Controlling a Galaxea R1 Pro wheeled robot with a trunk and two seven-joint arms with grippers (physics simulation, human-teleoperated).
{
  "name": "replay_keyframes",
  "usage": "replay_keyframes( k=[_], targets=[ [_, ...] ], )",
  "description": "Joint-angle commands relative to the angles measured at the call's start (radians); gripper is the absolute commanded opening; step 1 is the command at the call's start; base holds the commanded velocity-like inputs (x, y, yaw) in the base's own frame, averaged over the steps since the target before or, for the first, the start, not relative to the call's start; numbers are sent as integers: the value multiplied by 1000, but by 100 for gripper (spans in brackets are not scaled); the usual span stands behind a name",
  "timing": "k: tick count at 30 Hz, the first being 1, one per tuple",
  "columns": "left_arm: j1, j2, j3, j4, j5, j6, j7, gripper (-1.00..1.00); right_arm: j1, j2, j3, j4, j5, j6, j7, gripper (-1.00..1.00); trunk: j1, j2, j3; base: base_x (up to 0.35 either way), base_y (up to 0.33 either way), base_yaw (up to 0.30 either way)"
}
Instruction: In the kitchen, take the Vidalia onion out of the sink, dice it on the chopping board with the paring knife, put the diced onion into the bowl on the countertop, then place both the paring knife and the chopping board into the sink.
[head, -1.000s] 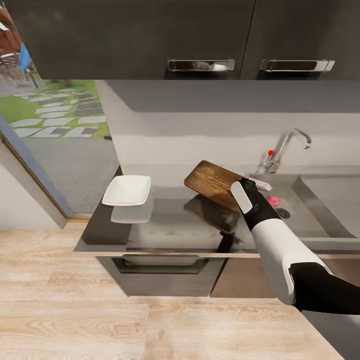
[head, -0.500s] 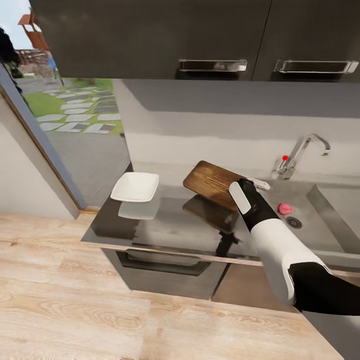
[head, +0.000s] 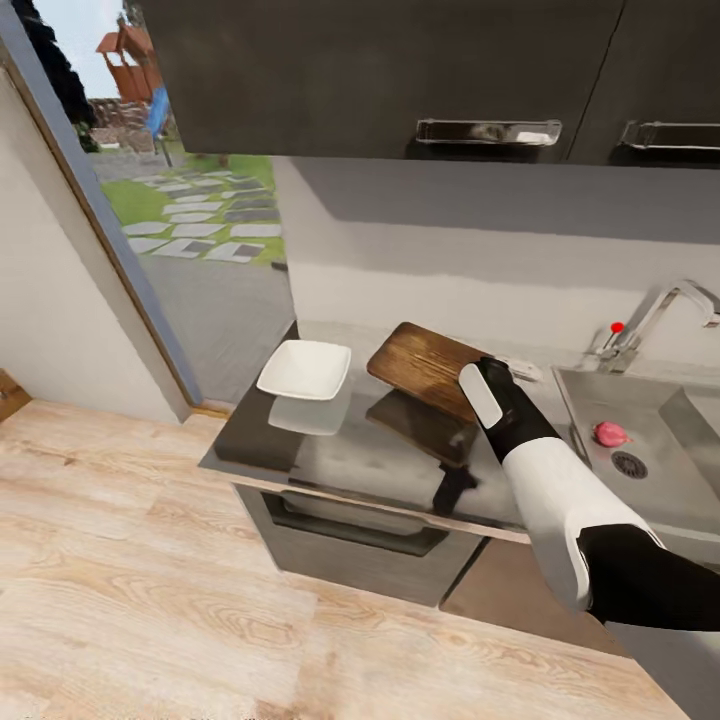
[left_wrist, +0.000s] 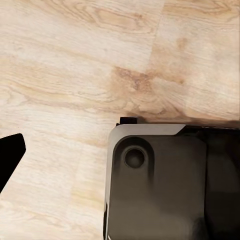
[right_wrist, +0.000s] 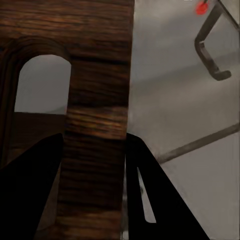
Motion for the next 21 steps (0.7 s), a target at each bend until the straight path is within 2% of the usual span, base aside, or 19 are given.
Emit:
replay_keyframes(
  k=[1, 6, 18, 20, 21],
  targets=[
    [0, 0, 0, -1, 4, -1, 1, 100, -1, -1, 4, -1, -6, 5, -8, -100, 1, -2, -2, 0, 0, 185],
    [0, 0, 0, -1, 4, -1, 0, 100, -1, -5, 4, -1, -6, 5, -8, -100, 1, -2, -2, 0, 0, 81],
    [-1, 0, 0, -4, 4, -1, 0, 100, 0, -12, 3, 8, -4, 5, -7, -100, 1, -2, -2, 0, 0, 6],
    [-1, 0, 0, -3, 3, -1, 0, 100, 0, -26, 4, 11, -1, 6, -8, -100, 1, -2, -2, 0, 0, 0],
    [-1, 0, 0, -3, 3, -1, -1, 100, 0, -47, 4, 12, 5, 27, -7, -100, 1, -2, -2, 0, -7, 0]
  ],
)
